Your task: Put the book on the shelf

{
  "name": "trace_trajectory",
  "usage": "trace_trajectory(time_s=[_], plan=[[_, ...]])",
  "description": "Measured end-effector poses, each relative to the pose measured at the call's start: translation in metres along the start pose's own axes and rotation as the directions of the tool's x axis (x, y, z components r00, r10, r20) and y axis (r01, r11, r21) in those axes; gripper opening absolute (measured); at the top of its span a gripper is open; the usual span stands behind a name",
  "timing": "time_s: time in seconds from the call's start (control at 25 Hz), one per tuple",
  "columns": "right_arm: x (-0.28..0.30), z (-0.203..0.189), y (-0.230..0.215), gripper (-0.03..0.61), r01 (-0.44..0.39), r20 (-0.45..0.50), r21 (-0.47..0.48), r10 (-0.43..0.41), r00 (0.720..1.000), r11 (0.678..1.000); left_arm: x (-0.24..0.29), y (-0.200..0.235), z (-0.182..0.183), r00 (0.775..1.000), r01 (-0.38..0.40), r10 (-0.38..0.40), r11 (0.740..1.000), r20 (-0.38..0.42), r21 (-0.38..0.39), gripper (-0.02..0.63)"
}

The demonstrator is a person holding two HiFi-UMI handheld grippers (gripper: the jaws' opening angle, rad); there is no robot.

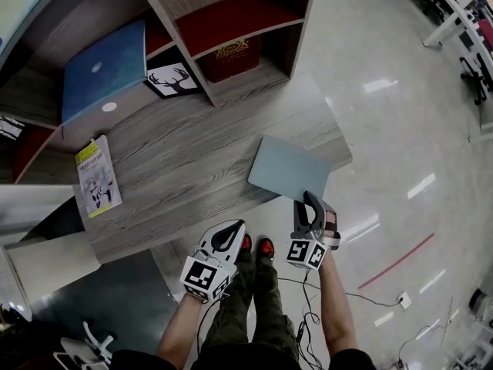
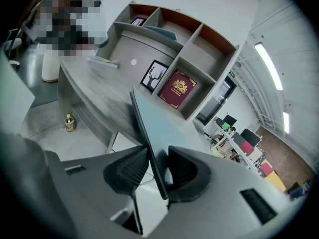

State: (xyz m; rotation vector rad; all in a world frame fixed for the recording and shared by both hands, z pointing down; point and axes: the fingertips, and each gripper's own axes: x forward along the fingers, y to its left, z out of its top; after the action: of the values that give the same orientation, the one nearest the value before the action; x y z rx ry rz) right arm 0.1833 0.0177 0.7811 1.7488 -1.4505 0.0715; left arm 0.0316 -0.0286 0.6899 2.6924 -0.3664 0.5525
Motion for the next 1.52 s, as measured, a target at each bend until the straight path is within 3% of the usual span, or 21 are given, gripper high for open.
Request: trace_trajectory(time_s=[0.4, 0.72, 0.84, 0.92, 1.16, 1.4, 1.52], plan=[[-0.011, 0.020, -0.019, 0.104, 0.005, 0.011, 0.056, -0.005, 1.000, 0.998, -0.021, -0.007, 0.029, 0.999, -0.005, 0.004, 1.000, 0.040, 0.022, 0.003], [-0.036, 0.042, -0.037, 0.084, -0.015, 0.015, 0.265, 0.012, 1.000, 0.964, -0.042, -0.011, 0.061, 0.997, -0.011, 0.007, 0.999, 0.083, 0.043, 0.003], [-0.046, 0.049, -0.044, 0.080, -0.032, 0.026, 0.379, 0.024, 0.999, 0.925, -0.049, -0.014, 0.074, 0.995, -0.014, 0.010, 0.999, 0.098, 0.048, 0.003], [-0.051, 0.053, -0.044, 0.078, -0.057, 0.046, 0.474, 0.040, 0.998, 0.879, -0.055, -0.017, 0.081, 0.994, -0.016, 0.010, 0.999, 0.106, 0.048, 0.003], [-0.068, 0.057, -0.038, 0.075, -0.110, 0.078, 0.723, 0.078, 0.994, 0.682, -0.068, -0.022, 0.099, 0.992, -0.013, 0.005, 0.998, 0.124, 0.062, 0.003], [-0.094, 0.071, -0.033, 0.075, -0.118, 0.085, 0.772, 0.083, 0.993, 0.625, -0.082, -0.030, 0.113, 0.990, -0.004, -0.007, 0.997, 0.138, 0.076, 0.003], [-0.110, 0.087, -0.039, 0.075, -0.132, 0.120, 0.774, 0.061, 0.991, 0.620, -0.089, -0.033, 0.120, 0.989, 0.001, -0.013, 0.997, 0.145, 0.082, 0.003]])
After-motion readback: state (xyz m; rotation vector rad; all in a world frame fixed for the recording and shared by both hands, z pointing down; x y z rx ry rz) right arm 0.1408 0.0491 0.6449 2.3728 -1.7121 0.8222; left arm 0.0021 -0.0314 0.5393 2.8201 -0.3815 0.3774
